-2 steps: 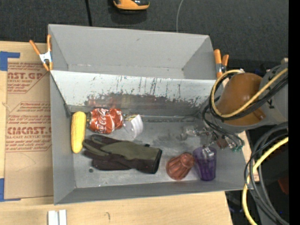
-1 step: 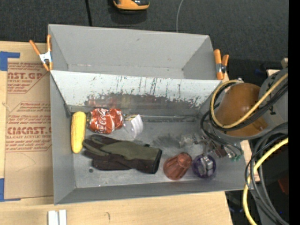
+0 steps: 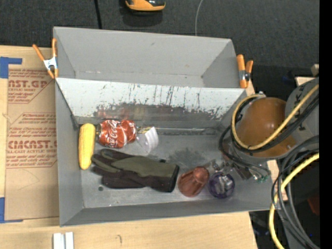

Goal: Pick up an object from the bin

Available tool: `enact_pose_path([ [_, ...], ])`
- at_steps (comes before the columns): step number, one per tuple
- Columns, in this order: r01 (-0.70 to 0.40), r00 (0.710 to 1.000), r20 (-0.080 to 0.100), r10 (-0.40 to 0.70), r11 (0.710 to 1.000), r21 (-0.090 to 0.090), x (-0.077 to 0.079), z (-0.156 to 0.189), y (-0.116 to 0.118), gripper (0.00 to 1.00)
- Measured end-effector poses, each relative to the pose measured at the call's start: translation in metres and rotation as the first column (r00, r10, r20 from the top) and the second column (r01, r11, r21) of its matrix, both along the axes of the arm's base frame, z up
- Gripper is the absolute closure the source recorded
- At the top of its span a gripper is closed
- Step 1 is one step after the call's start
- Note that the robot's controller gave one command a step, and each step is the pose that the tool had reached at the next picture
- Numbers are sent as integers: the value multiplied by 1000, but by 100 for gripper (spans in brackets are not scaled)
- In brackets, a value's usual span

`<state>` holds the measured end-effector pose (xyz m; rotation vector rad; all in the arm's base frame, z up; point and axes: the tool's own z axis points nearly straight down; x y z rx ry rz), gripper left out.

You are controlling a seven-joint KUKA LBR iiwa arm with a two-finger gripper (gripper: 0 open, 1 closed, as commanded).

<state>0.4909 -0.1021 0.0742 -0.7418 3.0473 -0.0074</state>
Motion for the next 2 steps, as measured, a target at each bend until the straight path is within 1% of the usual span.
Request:
enact_pose_path([
  [1,0,1000,0,0,1000,0,0,0,0,100],
  [2,36,999,0,-36,999,3,-1,162,8,100],
])
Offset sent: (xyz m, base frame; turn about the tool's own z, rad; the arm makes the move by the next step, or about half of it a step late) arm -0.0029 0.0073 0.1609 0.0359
